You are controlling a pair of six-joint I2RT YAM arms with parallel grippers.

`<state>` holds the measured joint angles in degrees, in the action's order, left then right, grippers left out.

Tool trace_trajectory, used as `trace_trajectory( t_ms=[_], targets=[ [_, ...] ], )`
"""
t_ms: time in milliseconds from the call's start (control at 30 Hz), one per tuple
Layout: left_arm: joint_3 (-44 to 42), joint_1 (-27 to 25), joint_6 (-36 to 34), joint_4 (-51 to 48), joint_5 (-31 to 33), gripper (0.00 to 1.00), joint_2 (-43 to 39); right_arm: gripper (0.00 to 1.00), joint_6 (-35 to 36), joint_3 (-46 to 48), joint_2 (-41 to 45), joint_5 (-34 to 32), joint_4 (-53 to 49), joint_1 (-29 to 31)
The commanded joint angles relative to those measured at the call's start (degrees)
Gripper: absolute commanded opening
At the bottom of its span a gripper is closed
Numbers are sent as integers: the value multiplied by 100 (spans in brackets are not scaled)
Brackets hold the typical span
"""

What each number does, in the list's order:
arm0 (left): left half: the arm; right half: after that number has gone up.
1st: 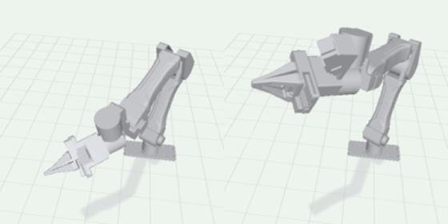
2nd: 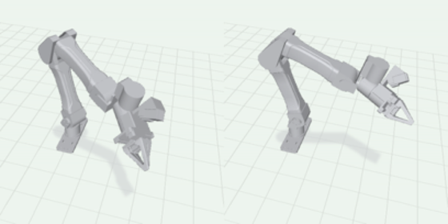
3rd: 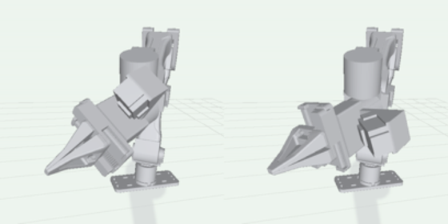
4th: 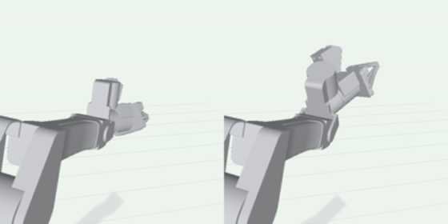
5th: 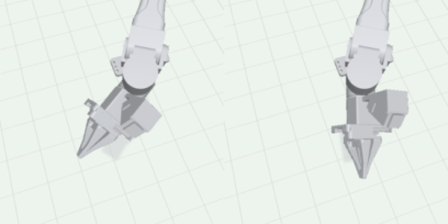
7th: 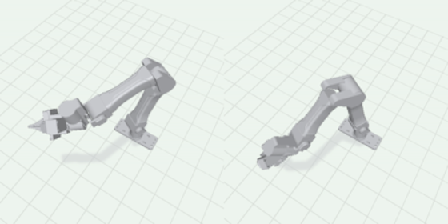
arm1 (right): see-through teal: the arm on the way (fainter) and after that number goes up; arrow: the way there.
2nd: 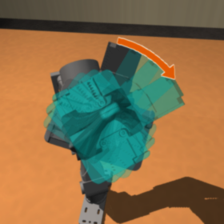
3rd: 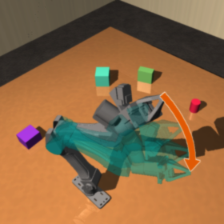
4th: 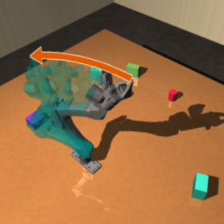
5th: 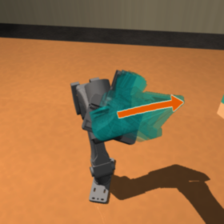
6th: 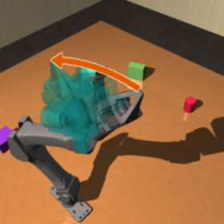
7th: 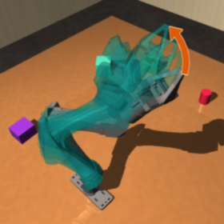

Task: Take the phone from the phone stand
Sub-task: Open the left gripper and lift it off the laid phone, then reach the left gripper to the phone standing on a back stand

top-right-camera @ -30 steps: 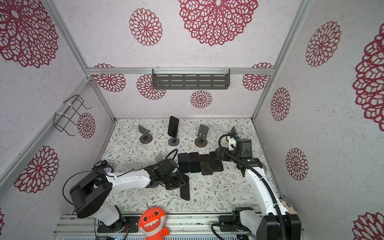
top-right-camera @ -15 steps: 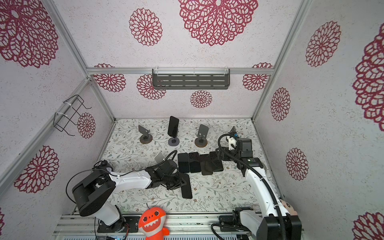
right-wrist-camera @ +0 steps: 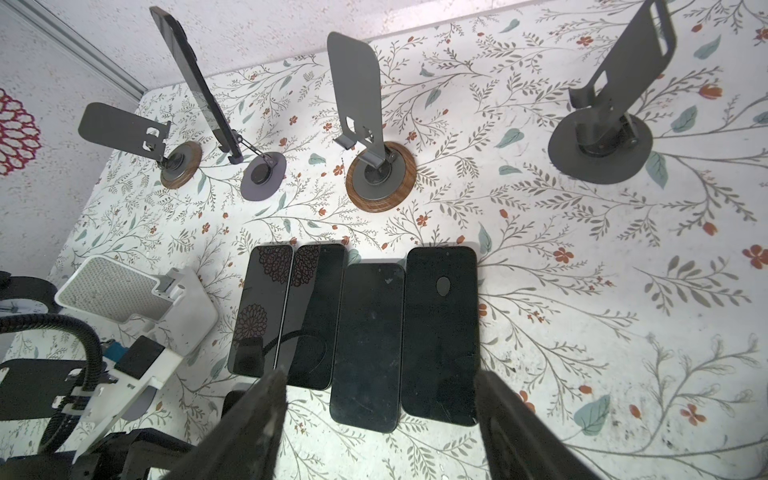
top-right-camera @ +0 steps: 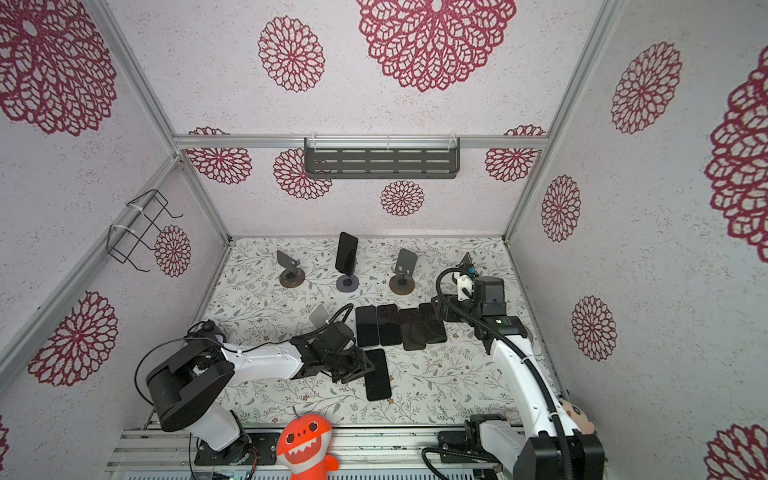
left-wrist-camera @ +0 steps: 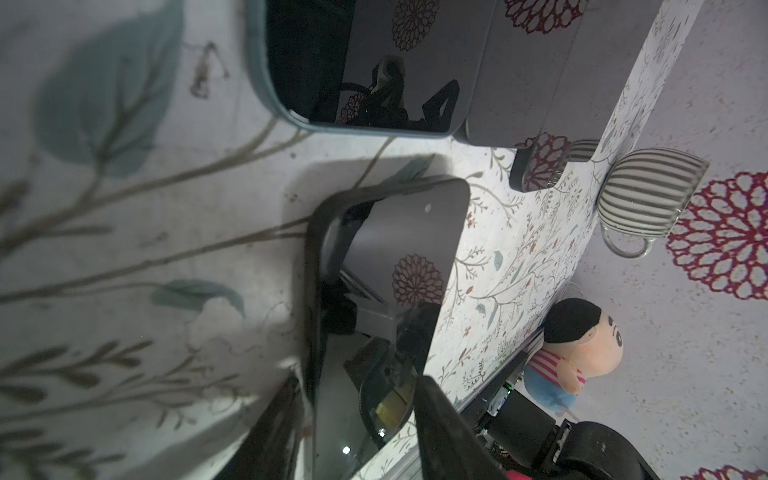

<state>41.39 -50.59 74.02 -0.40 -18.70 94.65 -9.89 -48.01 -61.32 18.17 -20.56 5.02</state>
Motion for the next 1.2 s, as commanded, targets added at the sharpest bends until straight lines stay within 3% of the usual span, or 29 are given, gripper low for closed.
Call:
trace_trajectory(
  t_ms=[0,200,600,767,1033,1167],
  targets=[
    [-26,-10,43,-50,94,49,63,75,128,-165,111,-16,21,-29],
    [168,-13,-212,-515,239,50,-42,75,136,-165,105,-24,25,-28],
    [1266,-48,-1712,-2016,294,67,-537,75,108,-187,78,-8,78,-19],
    [1981,14,-2702,-2535,408,80,-759,75,129,-350,31,17,-13,68],
    [3246,1267,-4654,-3255,230,100,-1056,75,-20,-515,-18,18,38,295],
    [3822,1971,-5630,-3323,308,97,-937,75,-46,-482,9,-59,17,402]
  ],
)
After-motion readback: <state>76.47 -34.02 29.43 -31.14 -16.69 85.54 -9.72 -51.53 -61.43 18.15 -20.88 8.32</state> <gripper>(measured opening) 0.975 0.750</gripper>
